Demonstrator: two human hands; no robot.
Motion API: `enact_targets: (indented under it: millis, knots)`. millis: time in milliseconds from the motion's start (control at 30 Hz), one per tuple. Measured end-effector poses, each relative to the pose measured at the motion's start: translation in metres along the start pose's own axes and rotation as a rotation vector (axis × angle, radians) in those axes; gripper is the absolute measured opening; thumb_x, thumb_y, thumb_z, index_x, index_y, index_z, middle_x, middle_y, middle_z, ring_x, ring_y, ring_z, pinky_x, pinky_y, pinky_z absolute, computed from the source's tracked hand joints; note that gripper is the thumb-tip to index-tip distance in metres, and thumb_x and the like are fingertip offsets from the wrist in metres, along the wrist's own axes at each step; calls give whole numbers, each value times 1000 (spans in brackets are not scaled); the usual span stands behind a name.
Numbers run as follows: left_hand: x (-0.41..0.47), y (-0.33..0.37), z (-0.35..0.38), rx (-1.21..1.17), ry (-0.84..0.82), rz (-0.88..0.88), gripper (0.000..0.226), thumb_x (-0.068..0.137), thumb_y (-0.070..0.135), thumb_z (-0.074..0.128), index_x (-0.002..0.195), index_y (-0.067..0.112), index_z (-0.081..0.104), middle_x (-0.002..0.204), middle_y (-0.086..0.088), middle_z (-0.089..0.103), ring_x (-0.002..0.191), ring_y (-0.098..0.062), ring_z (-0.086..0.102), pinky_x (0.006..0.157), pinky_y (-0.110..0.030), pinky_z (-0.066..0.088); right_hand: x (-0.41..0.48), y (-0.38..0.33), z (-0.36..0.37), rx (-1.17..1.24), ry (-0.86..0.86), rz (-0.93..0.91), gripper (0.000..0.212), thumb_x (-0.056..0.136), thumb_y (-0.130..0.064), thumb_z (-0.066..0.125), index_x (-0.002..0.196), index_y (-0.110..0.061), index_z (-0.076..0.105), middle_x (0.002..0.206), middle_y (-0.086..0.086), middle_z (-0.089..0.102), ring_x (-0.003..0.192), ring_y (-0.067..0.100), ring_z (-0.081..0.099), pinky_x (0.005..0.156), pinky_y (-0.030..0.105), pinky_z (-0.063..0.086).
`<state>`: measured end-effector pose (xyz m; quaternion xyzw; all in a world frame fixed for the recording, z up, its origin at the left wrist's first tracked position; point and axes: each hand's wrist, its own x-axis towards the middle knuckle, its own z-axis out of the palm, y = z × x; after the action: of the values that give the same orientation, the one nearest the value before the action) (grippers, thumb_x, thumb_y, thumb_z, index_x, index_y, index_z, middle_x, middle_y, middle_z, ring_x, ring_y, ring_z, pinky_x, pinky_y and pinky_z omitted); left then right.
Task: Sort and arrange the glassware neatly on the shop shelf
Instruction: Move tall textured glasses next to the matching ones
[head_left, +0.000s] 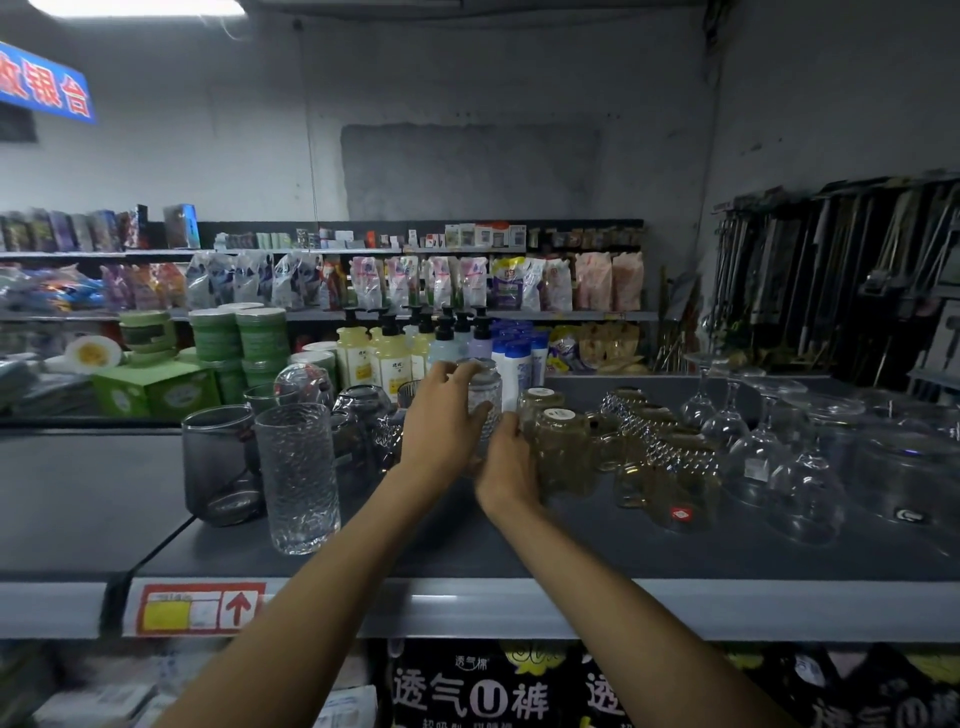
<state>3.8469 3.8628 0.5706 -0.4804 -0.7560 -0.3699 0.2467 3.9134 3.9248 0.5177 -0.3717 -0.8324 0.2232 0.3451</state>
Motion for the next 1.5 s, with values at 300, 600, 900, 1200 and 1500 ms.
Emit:
enact_targets:
  millis: [300, 600, 900, 1200, 1500]
  knots:
    - [-1, 1, -1, 5, -21, -27, 49, 94, 25, 73, 140, 18, 58, 132, -3, 55, 111, -25, 63, 88, -38, 58, 2, 0, 5, -55, 12, 2, 67, 91, -21, 70, 145, -10, 31, 143, 22, 53, 128, 37, 55, 108, 53, 44]
    - [-13, 19, -39, 44, -5, -16, 50, 96, 33, 66, 143, 23, 53, 138, 0, 54, 118, -23, 60, 82, -39, 57, -16, -16, -25, 71, 19, 11, 60, 95, -23, 66, 144, -7, 35, 137, 22, 59, 125, 38, 59, 103, 45, 49]
    - [-75, -37, -141, 292, 232, -6, 43, 89, 40, 72, 128, 24, 66, 131, -7, 60, 118, -30, 57, 92, -43, 53, -79, -87, -19, 657, -392, -137, 57, 81, -1, 79, 119, -29, 47, 101, -9, 62, 91, 9, 64, 78, 24, 56]
    - [-84, -61, -157, 224, -2, -240, 33, 90, 47, 72, 117, 28, 71, 130, -3, 54, 105, -28, 66, 87, -47, 59, -94, -113, 39, 609, -357, -204, 46, 76, -16, 83, 110, -29, 54, 113, -3, 69, 101, 17, 66, 86, 40, 57]
    - [-88, -47, -181, -401, 211, -384, 12, 79, 33, 87, 78, 26, 77, 101, 8, 69, 97, -8, 66, 93, -38, 55, -87, -97, -4, 596, -141, -382, 62, 68, -34, 89, 124, -32, 63, 120, -7, 64, 104, 8, 63, 85, 19, 51]
